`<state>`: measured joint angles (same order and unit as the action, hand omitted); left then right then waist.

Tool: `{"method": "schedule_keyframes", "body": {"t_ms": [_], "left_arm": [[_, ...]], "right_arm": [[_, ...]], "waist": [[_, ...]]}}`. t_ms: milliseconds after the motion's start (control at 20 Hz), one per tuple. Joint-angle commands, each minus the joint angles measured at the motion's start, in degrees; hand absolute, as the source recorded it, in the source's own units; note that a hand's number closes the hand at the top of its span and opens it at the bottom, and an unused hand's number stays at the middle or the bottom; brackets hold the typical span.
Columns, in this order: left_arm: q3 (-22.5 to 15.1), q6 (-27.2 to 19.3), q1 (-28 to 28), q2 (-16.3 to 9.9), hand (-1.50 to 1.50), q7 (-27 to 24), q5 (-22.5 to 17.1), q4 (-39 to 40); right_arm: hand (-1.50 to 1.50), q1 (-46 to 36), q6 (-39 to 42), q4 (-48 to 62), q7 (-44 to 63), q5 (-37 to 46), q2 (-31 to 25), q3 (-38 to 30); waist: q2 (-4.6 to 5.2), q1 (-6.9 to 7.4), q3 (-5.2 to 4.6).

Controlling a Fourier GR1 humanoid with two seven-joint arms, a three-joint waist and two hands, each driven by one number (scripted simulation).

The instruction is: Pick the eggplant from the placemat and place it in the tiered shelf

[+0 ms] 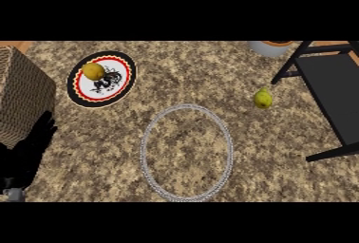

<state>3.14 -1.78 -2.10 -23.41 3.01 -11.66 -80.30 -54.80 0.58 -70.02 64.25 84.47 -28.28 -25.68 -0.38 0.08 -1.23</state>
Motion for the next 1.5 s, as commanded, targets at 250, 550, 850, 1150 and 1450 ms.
{"method": "schedule_keyframes", "body": {"t_ms": [250,550,850,1150,1450], "left_arm": [[0.69,0.68,0.64,0.15,0.0,0.74,0.02,0.87],[0.37,0.29,1.22,0.69,0.0,-0.18,1.74,1.54],[0.46,-0.71,2.19,1.14,0.0,2.48,1.74,0.73],[1.52,0.41,-1.85,0.34,0.0,1.32,1.05,0.08],[2.53,0.03,-3.04,0.15,0.0,1.62,0.6,-0.56]], "right_arm": [[-1.5,2.67,-6.82,-15.05,6.6,-0.82,7.0,-5.51],[-1.5,4.04,-5.55,-29.53,4.74,0.39,9.01,-5.92],[-1.5,4.06,12.49,-50.7,7.61,7.5,11.3,-2.78],[-1.5,-0.56,27.74,-64.43,8.43,17.31,15.56,0.51],[-1.5,-2.02,38.77,-75.5,2.27,24.29,20.07,3.05]], "waist": [[0.15,-0.45,1.2],[0.14,-0.67,1.19],[-0.39,-2.13,1.13],[-1.61,-2.73,0.78],[-2.5,-3.87,0.65]]}}
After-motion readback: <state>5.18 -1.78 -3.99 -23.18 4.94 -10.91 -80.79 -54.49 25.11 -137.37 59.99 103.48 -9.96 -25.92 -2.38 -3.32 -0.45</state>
